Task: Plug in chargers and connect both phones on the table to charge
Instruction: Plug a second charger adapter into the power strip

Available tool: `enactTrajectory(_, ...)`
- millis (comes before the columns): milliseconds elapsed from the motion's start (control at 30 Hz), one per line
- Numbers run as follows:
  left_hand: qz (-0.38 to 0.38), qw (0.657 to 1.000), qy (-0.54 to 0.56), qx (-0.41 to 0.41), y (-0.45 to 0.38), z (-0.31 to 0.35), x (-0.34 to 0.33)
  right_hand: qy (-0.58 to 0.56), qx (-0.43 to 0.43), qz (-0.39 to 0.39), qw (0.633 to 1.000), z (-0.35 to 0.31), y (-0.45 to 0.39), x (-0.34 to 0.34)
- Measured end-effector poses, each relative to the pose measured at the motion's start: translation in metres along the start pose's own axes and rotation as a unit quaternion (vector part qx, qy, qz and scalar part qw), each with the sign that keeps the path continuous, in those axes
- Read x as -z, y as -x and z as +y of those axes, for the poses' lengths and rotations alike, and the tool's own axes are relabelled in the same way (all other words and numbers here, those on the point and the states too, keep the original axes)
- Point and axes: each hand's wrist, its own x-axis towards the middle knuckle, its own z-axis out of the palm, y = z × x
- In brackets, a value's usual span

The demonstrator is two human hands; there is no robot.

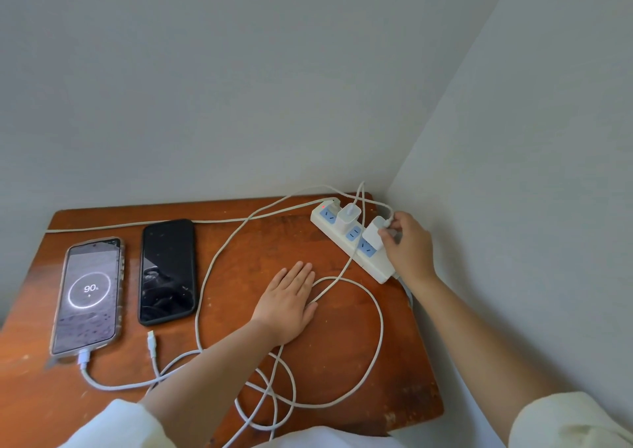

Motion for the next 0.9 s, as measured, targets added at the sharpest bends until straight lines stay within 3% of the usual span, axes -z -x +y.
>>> enactTrajectory(600, 0.013, 1.0, 0.015, -0.003, -0.001, -0.001, -0.001, 0.056, 0.042, -0.017, 0.997, -0.009, 0.001, -0.006)
enactTrajectory(900, 0.018, 1.0, 0.005, -0.004, 0.0, -0.002, -0.002, 0.108, 0.036, 0.024, 0.993, -0.004, 0.006, -0.008)
